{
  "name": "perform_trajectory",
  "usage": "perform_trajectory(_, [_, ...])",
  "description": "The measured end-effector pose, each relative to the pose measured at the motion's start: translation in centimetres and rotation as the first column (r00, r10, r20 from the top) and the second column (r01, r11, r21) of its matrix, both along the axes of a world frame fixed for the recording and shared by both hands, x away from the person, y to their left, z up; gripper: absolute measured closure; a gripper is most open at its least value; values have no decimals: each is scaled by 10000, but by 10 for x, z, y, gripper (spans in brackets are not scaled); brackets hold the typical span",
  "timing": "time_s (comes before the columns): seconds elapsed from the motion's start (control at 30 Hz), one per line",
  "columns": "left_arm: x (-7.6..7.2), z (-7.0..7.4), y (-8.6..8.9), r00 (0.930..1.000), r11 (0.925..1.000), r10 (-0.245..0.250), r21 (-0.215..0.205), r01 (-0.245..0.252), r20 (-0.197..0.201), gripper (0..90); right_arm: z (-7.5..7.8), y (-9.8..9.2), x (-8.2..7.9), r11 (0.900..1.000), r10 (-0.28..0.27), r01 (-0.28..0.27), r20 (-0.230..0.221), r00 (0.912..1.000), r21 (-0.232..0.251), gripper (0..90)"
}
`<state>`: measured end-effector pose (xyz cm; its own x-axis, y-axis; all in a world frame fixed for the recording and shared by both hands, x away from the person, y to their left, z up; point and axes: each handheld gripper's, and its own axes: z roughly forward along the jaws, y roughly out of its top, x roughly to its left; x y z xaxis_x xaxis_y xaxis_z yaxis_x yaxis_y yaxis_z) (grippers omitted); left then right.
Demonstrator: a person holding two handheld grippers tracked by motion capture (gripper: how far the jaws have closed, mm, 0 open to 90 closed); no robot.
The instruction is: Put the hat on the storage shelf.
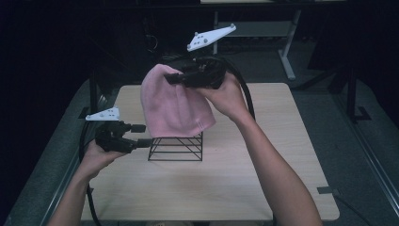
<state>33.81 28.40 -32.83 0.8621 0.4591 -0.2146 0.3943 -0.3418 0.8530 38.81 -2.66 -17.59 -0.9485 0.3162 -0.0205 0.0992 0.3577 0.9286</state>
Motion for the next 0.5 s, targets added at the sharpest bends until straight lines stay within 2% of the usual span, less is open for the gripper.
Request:
perform_trajectory(0.1, [6,5,0,9999,9998,-101,-159,101,21,302,1,2,1,10000,17,-17,11,10000,25,740])
perform_trajectory(0.2, [13,9,2,9992,9977,-305,-615,287,-276,375,2,4,2,10000,18,-18,91,10000,11,739])
perform_trajectory(0.23, [13,9,2,9992,9977,-305,-615,287,-276,392,2,4,2,10000,18,-18,91,10000,11,739])
perform_trajectory(0.3, [18,10,3,9983,9960,-448,-786,418,-368,467,2,7,2,10000,1,-1,96,10000,13,739])
perform_trajectory(0.4, [20,10,5,9986,9949,-454,-912,429,-255,685,1,10,3,10000,7,-7,162,9999,-21,739])
perform_trajectory(0.5, [22,10,5,9991,9966,-417,-717,410,-80,799,1,12,5,9999,-31,33,187,9998,-98,739])
